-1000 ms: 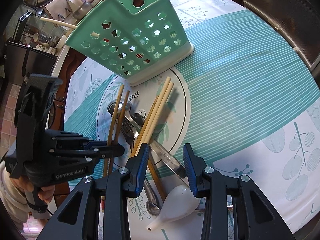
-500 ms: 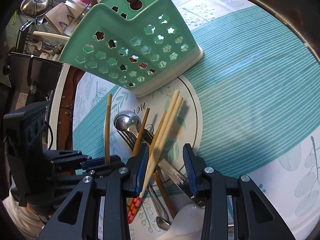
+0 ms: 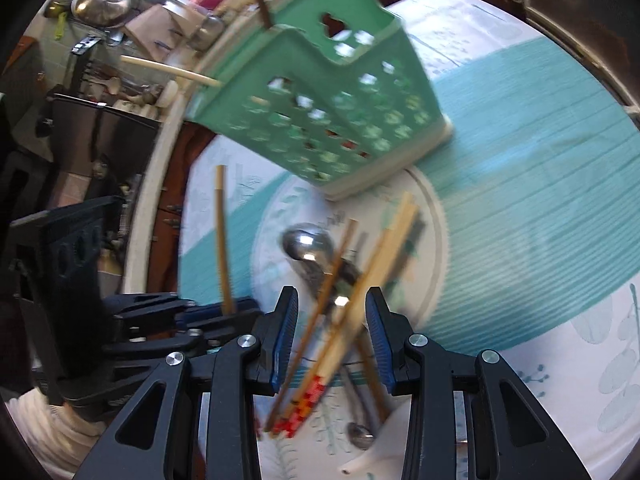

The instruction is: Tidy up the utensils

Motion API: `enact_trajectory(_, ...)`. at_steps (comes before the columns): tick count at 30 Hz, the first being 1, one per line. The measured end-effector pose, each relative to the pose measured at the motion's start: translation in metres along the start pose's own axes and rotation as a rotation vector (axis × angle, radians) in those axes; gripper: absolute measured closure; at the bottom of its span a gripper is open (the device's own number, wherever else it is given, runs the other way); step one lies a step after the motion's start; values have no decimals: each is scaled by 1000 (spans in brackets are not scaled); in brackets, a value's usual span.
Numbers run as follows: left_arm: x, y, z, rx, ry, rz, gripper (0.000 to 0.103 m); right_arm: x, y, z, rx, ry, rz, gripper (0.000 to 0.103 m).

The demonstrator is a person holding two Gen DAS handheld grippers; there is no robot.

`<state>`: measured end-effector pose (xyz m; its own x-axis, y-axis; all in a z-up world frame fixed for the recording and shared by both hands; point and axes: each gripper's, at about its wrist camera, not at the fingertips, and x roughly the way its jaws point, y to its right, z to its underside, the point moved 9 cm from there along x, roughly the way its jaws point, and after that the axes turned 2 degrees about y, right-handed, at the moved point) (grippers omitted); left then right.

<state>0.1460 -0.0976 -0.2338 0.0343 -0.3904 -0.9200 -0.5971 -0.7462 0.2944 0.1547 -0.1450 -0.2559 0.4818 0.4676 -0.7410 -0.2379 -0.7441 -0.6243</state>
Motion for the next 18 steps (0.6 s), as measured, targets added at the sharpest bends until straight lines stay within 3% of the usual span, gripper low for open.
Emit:
enact_trajectory(5,-5,6,1,10,14,-6,95,-14,-30,-6,-41,32,-97,67)
enact_trajectory(11,-13,21,-1,26,38,-16,95,-19,-57,-13,-87,45,-119,69)
enact_trajectory(18,-37,33,-7,54,73,-29,95,-47,-83,-17,-143,66,-150,78)
